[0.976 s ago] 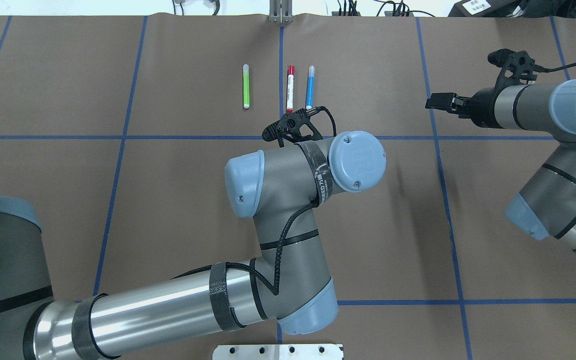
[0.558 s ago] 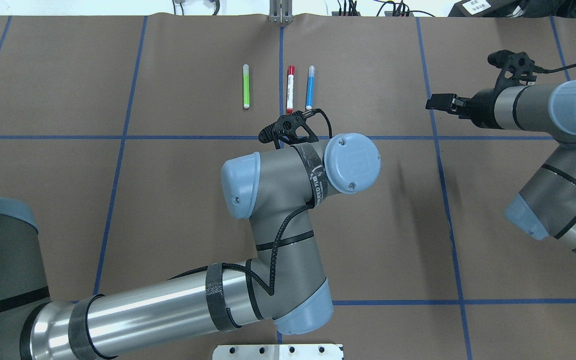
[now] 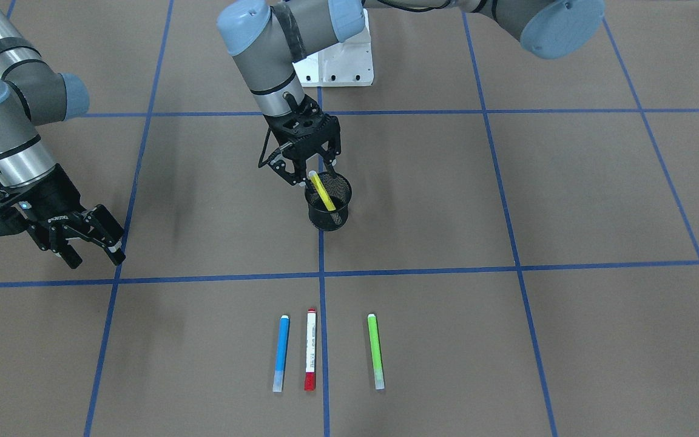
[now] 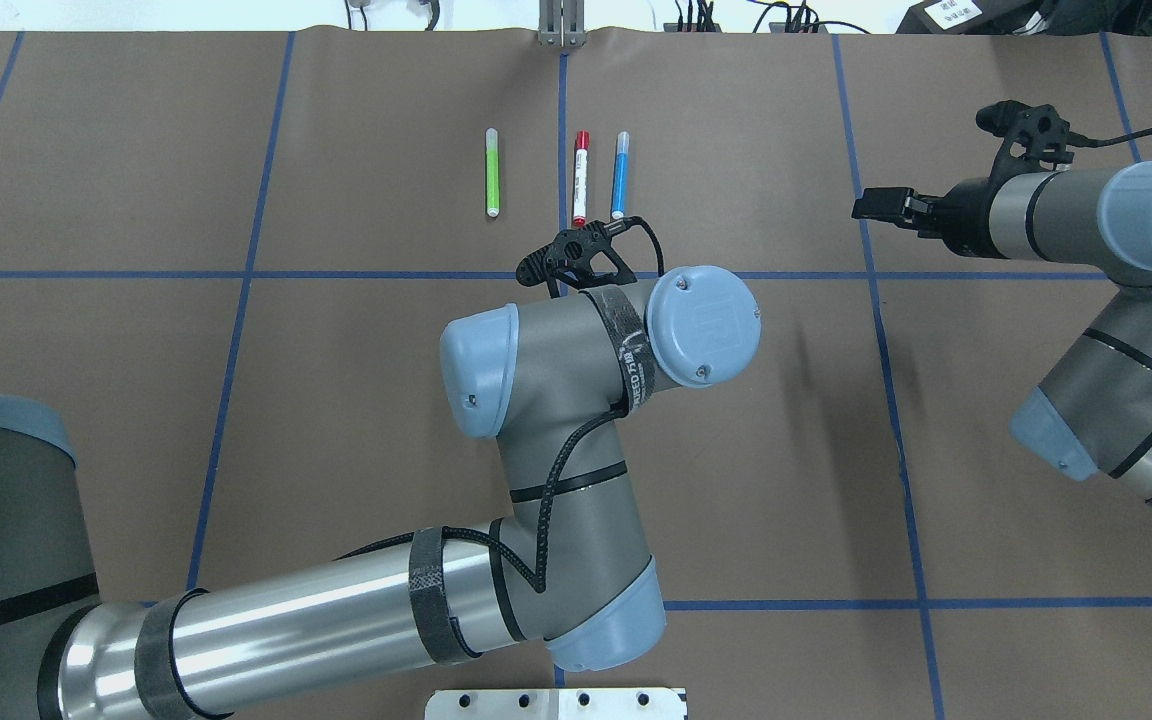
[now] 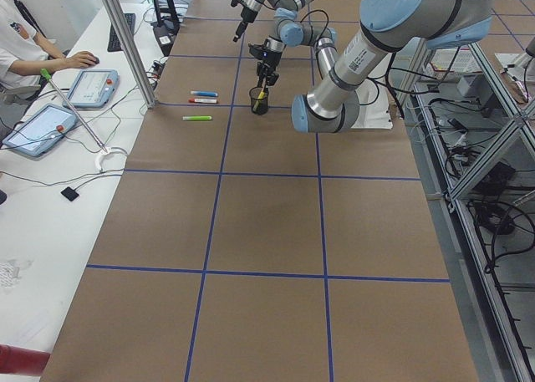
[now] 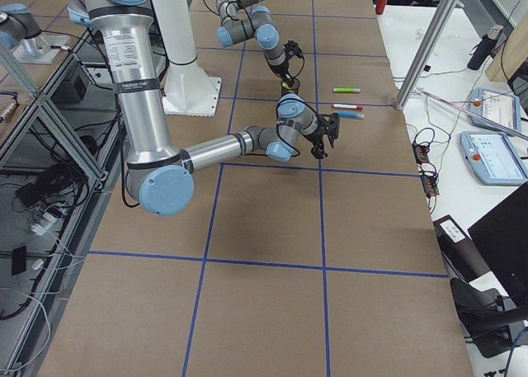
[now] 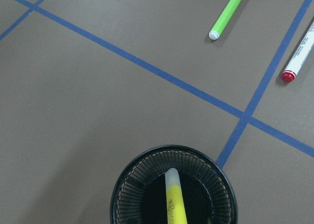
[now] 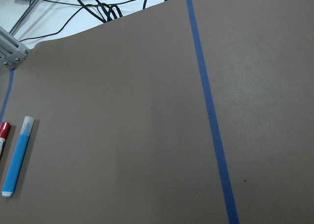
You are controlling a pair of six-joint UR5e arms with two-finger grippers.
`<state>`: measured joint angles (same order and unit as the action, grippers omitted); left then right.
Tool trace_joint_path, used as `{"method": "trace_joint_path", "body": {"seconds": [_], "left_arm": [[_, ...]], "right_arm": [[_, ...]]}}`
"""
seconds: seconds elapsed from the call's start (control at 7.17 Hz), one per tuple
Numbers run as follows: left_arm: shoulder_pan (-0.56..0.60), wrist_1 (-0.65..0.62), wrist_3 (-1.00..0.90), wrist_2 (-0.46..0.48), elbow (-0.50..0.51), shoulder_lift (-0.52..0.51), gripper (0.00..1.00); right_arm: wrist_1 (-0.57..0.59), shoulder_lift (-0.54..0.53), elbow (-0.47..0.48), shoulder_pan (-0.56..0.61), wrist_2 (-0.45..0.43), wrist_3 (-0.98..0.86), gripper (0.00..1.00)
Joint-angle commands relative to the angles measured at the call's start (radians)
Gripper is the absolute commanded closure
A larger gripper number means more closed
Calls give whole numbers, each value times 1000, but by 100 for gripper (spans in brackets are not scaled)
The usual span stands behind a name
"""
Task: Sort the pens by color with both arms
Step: 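Lower the left gripper into the cup and grasp the yellow highlighter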
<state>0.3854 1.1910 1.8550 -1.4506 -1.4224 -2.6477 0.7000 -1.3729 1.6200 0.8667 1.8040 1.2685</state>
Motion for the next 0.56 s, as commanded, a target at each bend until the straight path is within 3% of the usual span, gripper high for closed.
{"method": "trace_joint_path", "body": {"seconds": [0.0,0.42], "left_arm": [[-2,-1,1,-1,-4,0,44],[-14,-1,1,-2,-4,3,46]], "right_arm": [[0,0,0,0,0,2,1],[0,3,-14,0,-6,2,1]]}}
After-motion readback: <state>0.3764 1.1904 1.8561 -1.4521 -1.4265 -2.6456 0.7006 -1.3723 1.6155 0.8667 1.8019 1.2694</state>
